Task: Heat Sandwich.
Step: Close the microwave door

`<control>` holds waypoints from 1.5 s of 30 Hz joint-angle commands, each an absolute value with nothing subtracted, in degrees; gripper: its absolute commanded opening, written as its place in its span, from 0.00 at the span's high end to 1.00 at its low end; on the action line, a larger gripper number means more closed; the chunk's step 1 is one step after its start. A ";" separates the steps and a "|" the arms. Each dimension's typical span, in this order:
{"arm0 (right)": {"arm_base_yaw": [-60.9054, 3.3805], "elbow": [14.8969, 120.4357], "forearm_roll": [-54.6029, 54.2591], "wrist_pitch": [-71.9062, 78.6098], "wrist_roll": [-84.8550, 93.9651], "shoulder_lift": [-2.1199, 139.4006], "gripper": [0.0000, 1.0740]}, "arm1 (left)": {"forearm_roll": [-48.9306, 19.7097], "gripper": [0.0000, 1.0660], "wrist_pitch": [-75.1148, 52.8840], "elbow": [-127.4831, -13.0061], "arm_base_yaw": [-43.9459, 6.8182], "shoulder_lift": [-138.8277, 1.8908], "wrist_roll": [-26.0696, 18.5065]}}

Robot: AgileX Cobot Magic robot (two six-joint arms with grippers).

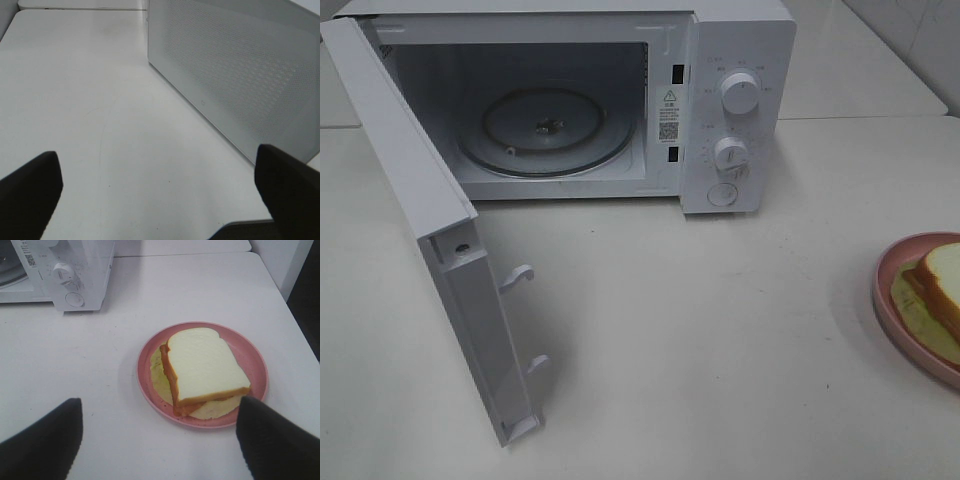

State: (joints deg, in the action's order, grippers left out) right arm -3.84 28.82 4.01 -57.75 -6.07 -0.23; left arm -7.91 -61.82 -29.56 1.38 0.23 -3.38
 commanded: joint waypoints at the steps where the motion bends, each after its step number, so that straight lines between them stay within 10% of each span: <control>1: -3.61 28.71 3.95 -56.95 -5.56 -1.78 0.29 | -8.14 0.08 -61.54 -29.56 1.49 0.63 -3.04; 31: -3.61 28.71 3.95 -56.95 -5.56 -1.78 0.29 | -9.63 0.09 -58.61 -30.83 1.49 -1.72 -3.04; 45: -3.61 28.71 3.95 -56.95 -5.56 -1.78 0.29 | -8.71 0.56 -49.10 -29.85 1.49 -14.55 -3.04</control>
